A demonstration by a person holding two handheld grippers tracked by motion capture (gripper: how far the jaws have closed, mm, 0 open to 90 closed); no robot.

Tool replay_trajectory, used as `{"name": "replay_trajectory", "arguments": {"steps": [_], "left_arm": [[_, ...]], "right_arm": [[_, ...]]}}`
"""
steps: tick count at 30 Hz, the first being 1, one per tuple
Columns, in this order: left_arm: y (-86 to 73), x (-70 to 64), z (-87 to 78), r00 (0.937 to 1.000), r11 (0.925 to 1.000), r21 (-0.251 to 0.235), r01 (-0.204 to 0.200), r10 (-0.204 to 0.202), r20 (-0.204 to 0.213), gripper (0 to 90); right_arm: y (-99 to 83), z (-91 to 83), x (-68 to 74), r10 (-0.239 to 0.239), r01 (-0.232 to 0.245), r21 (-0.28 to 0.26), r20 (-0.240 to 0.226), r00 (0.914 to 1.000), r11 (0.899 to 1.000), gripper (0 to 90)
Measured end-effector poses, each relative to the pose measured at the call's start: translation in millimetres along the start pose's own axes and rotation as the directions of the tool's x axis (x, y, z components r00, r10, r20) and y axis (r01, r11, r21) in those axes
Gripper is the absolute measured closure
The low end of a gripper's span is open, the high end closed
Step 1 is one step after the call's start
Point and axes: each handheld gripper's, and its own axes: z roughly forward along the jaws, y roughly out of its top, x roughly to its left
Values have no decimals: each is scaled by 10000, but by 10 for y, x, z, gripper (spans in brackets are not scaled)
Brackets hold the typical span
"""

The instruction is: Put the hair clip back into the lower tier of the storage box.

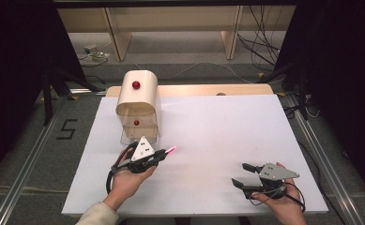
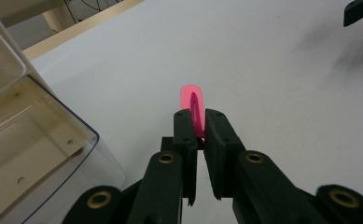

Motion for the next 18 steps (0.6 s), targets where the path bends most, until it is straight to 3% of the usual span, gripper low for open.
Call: {"name": "replay_trajectory", "arguments": {"steps": [18], "left_arm": [[53,76,-118,9998,9998,-186,70,-73,-180,833]], "right_arm": [[1,5,6,25,-25,26,-24,10000,10000,301]]}}
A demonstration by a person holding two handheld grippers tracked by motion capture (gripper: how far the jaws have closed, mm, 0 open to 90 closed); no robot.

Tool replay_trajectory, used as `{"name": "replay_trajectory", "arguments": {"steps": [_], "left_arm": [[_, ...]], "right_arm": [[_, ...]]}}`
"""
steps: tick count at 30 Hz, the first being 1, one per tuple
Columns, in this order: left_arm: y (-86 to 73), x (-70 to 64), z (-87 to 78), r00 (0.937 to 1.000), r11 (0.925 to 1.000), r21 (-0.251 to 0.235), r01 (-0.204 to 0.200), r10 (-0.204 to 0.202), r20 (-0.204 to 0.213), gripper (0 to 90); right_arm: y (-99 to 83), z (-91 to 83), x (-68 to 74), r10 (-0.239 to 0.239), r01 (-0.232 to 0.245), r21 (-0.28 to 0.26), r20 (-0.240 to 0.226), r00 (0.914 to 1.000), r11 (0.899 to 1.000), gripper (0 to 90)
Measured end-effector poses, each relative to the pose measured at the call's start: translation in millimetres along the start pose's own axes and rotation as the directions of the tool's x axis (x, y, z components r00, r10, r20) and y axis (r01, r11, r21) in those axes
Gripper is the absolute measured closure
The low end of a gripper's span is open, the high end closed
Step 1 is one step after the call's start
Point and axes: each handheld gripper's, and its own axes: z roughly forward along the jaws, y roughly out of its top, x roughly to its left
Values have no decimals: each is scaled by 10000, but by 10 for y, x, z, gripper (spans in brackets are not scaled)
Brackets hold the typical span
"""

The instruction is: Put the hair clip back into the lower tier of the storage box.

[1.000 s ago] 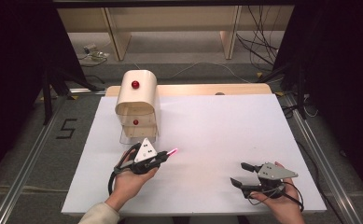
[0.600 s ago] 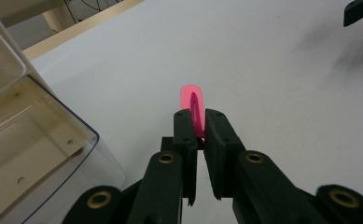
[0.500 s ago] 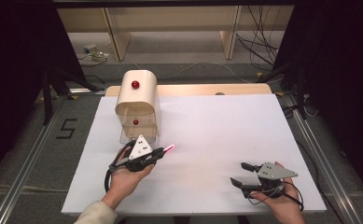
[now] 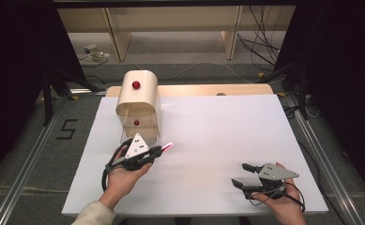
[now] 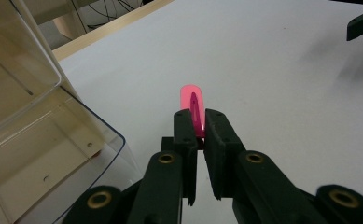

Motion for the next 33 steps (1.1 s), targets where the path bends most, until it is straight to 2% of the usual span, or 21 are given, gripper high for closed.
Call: {"name": "replay_trajectory", "arguments": {"steps": [16,19,33], "left_arm": [[41,42,-33,9999,9999,-100,98,-99,-43,832],[61,51,-48,10000,9999,-140,19,-20,-74,833],[65,97,-97,9997,9997,-165,184,-187,-172,832]], "right_arm": [[-17,-17,1,12,-12,22,37,10000,10000,300],[-29,-32,4,16,-16,55,55,10000,10000,300],[-29,-35,2,14,-15,53,78,10000,10000,300]]}}
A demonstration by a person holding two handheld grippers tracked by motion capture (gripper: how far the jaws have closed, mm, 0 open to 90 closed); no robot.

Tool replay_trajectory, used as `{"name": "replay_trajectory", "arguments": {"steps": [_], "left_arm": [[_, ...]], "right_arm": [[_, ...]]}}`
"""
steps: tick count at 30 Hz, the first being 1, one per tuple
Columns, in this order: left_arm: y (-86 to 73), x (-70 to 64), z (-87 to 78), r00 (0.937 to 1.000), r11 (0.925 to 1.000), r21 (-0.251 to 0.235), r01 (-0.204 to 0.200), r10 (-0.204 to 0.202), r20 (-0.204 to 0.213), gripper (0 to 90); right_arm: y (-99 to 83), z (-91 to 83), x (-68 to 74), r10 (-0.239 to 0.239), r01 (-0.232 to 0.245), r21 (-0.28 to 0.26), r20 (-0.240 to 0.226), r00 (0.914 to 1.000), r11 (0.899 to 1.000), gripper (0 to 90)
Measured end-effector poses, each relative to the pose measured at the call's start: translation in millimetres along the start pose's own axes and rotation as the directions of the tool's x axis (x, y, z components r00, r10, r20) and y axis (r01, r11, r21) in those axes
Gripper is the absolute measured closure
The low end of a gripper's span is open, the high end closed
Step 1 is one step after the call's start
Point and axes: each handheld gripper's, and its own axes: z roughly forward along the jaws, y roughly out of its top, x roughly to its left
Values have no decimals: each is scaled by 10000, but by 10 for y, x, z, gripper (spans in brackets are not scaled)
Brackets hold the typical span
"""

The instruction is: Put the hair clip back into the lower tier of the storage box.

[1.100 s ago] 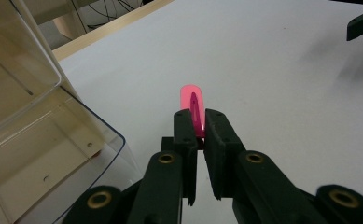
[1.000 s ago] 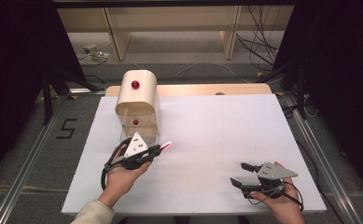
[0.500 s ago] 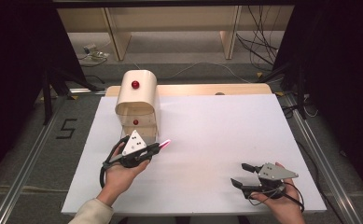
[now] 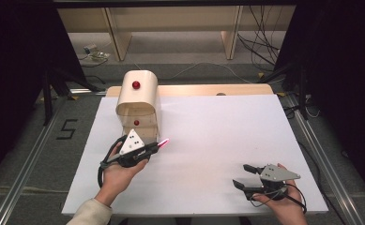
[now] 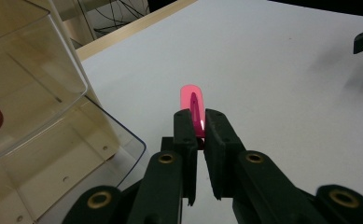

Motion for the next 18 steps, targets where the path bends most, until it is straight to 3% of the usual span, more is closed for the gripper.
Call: {"name": "replay_trajectory", "arguments": {"steps": [18], "left_arm": [[16,99,-96,9995,9997,-110,235,-237,-216,832]], "right_arm": [[1,0,1,8,-8,-3,-2,10000,10000,300]]}}
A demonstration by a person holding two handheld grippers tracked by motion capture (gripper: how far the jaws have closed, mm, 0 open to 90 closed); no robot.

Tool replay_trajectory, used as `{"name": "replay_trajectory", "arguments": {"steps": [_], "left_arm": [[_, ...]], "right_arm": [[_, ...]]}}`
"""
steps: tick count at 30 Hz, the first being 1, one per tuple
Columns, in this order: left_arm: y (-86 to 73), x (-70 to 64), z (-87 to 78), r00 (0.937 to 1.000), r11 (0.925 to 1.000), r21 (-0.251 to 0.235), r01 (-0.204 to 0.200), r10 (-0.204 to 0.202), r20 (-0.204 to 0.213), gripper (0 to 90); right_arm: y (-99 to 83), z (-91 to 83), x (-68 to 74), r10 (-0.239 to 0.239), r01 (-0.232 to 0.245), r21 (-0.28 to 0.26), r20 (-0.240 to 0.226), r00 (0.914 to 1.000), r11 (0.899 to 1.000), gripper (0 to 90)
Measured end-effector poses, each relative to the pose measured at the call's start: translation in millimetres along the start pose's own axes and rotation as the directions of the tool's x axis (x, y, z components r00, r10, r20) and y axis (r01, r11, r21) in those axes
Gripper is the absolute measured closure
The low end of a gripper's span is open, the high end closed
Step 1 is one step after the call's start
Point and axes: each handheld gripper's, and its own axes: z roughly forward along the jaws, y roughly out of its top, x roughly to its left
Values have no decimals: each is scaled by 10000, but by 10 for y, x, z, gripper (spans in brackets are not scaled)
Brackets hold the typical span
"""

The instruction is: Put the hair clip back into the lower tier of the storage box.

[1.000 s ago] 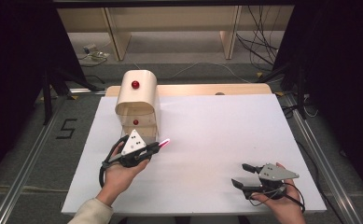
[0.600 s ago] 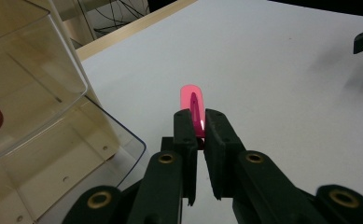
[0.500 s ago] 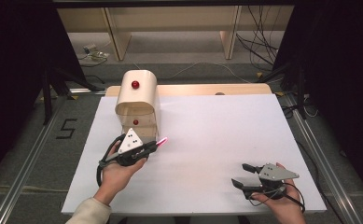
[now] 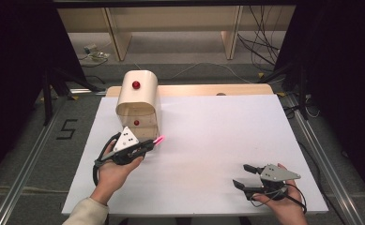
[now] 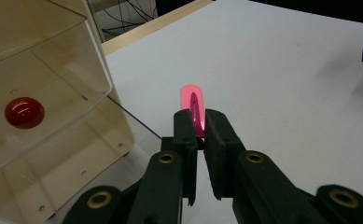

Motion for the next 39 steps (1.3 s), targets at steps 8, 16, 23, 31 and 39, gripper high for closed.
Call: {"name": "replay_trajectory", "arguments": {"steps": [8,16,23,31,39], "left_arm": [[10,30,-31,10000,10000,28,50,-50,-44,832],[10,69,-58,9998,9999,74,145,-144,-108,832],[14,97,-80,9996,9998,60,184,-183,-198,832],[13,126,-101,9993,9996,95,283,-281,-258,832],[15,157,-120,9991,9996,110,243,-239,-354,832]], "right_arm": [[0,0,2,6,-6,6,2,10000,10000,300],[-1,1,1,4,-4,16,3,10000,10000,300],[-1,0,1,-3,3,22,3,10000,10000,301],[-1,1,0,-1,1,17,7,10000,10000,300],[-1,0,0,5,-5,8,7,10000,10000,299]]}}
